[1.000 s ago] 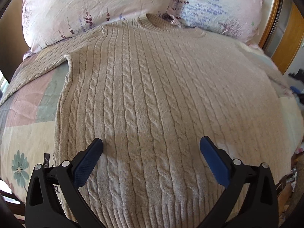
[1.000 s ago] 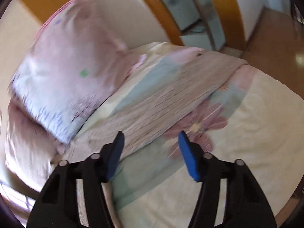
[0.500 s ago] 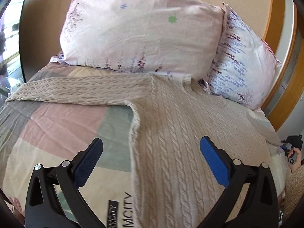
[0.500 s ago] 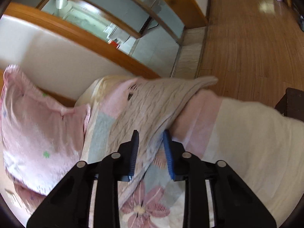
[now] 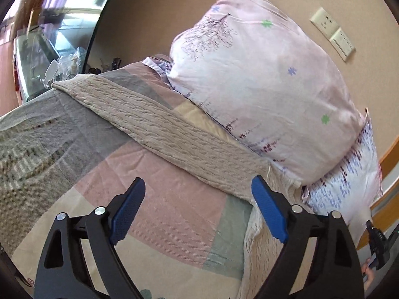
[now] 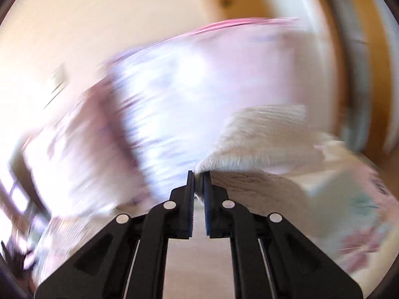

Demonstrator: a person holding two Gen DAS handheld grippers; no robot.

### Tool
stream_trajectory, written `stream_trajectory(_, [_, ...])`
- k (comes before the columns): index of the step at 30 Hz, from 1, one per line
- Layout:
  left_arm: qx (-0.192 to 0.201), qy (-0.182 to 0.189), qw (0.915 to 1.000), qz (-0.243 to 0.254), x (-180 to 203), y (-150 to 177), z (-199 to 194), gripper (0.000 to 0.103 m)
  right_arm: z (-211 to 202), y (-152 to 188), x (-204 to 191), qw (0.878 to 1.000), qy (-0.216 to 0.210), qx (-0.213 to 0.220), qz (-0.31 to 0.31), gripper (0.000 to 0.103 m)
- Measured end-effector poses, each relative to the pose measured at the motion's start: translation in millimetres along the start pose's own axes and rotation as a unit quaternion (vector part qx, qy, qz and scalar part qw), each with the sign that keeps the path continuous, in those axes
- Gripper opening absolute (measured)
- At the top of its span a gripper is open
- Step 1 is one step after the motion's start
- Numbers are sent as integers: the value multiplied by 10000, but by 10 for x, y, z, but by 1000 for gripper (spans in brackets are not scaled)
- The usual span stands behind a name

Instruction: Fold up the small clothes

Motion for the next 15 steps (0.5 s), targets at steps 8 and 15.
stream_trajectory(8, [23,-208,9927,-1189,-635,-447,179,57,377,329,-619,9953,-462,-708,-476,72])
stream_trajectory(15, [196,-385,9647,-2598,-1256,-844,396,50,47,260,275,9976,271,-642,-54,78])
Point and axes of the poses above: each gripper's, at about its wrist camera, not at the fingertips, and z roughly the way its jaws point, x to its right, y to its underside, the point moved 6 cm from there along z, roughly the way its jaws point, and after that the axes turned 11 degrees about -z, right-handed, at the moved point
